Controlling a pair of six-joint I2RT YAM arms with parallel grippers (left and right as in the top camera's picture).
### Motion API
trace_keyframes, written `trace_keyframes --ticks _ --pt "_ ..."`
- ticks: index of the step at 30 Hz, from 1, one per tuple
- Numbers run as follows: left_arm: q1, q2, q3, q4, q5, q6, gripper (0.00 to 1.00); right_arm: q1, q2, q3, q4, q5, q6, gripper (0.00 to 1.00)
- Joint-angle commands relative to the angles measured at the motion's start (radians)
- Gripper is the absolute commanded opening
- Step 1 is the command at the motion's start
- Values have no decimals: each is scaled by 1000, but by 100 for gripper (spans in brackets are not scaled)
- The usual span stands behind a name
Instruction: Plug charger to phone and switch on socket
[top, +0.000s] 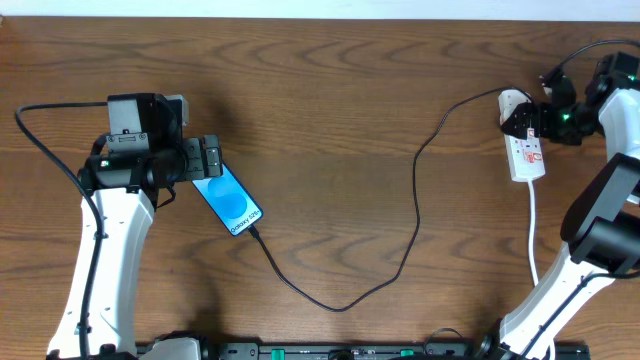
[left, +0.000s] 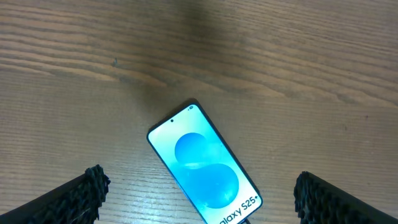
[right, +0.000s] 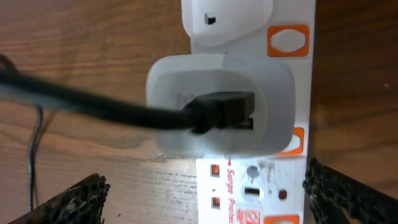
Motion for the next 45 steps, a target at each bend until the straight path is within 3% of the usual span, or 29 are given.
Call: trace_keyframes --ticks 1,45 --pt "0 -5 16 2 -13 17 98 5 19 16 5 -23 -16 99" --pt "0 -5 16 2 -14 17 98 44 87 14 19 -82 68 99"
